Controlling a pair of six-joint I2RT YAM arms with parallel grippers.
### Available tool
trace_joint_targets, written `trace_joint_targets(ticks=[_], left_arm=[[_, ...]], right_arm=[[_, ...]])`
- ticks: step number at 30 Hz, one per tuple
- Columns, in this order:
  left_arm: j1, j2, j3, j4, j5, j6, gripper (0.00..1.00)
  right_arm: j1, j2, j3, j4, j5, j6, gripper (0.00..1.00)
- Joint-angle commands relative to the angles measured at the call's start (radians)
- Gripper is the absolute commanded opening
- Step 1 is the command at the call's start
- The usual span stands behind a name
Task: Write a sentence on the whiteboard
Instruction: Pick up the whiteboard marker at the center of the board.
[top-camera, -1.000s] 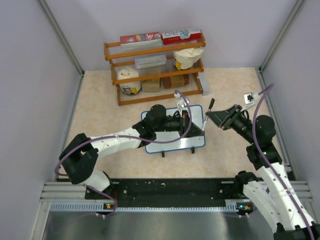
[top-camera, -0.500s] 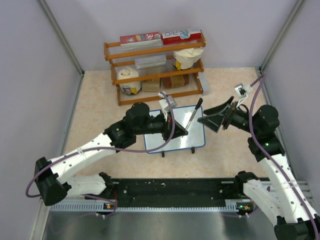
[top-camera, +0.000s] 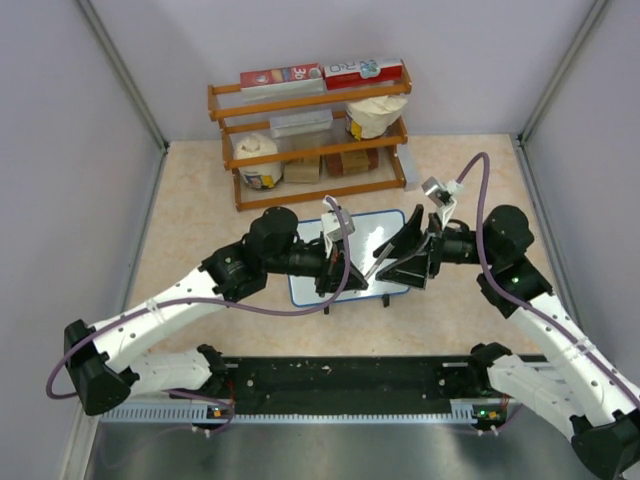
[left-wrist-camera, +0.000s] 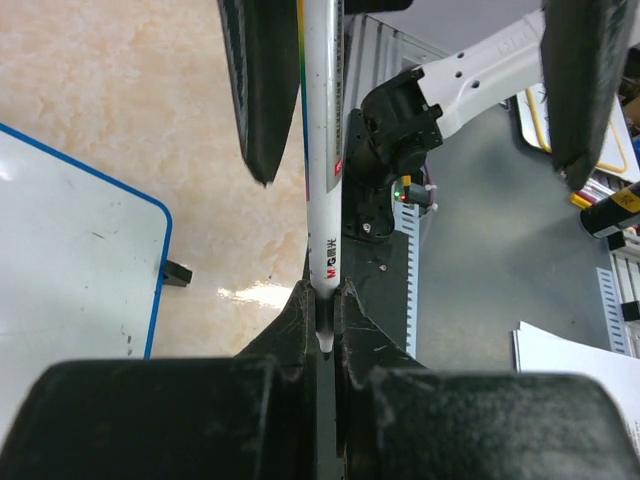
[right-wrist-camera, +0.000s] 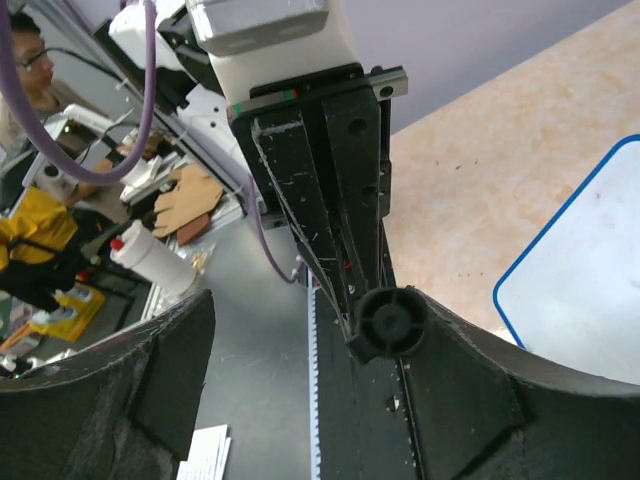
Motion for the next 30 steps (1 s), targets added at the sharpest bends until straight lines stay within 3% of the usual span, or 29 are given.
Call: trace_joint_targets(ticks=[1, 12, 28, 30], left_arm=[[-0.002, -0.037, 0.037, 0.038, 0.05, 0.017, 0.0], [-0.002, -0.064, 0.013, 0.054, 0.061, 0.008, 0.0], [-0.002, -0.067, -0.01, 0.064, 0.07, 0.008, 0.0], [-0.002, -0.067, -0.014, 0.067, 0.07, 0.008, 0.0]], right_arm=[[0.063, 0.027, 0.055, 0.026, 0.007, -0.038, 0.67], [0.088, 0.025, 0.01, 0.083, 0.023, 0.0, 0.42], [0.094, 0.024, 0.001, 0.029, 0.017, -0.04, 0.27], [0.094, 0.021, -0.007, 0.044, 0.019, -0.032, 0.22]])
